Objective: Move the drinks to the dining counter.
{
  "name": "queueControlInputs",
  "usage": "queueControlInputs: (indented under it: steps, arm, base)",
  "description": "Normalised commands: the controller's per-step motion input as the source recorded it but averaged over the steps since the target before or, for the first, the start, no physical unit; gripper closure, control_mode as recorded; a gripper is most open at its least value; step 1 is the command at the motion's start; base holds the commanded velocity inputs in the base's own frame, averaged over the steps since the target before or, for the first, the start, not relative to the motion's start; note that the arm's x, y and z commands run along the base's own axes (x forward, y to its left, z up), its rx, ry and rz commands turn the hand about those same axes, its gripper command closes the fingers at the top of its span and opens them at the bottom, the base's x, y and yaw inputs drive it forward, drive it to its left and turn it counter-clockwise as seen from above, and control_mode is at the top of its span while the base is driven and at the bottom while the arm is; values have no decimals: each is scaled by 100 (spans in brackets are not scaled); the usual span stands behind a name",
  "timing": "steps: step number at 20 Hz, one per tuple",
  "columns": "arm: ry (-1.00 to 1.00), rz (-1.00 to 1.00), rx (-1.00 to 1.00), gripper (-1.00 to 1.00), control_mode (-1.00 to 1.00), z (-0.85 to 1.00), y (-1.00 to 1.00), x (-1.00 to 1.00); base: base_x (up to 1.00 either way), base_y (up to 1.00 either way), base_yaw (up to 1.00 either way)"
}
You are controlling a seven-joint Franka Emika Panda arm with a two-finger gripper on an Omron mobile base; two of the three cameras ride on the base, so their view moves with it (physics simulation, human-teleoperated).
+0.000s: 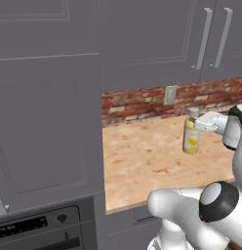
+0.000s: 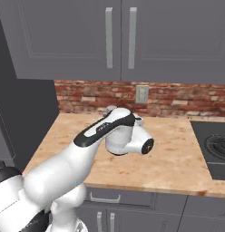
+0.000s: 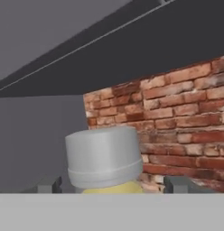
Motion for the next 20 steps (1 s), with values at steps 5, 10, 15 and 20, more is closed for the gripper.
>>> queueControlInputs:
  steps: [5, 10, 15, 20]
  arm:
    - [-2, -6, 0, 100, -100, 41, -1, -23]
    - [-13, -6, 1, 100, -100, 8, -22, -52]
    - [-20, -4, 0, 100, -100, 0, -15, -66]
    - [-15, -3, 0, 100, -100, 0, 0, -46]
  base:
    - [0, 0, 0]
    - [0, 0, 0]
    - [0, 0, 0]
    - [0, 0, 0]
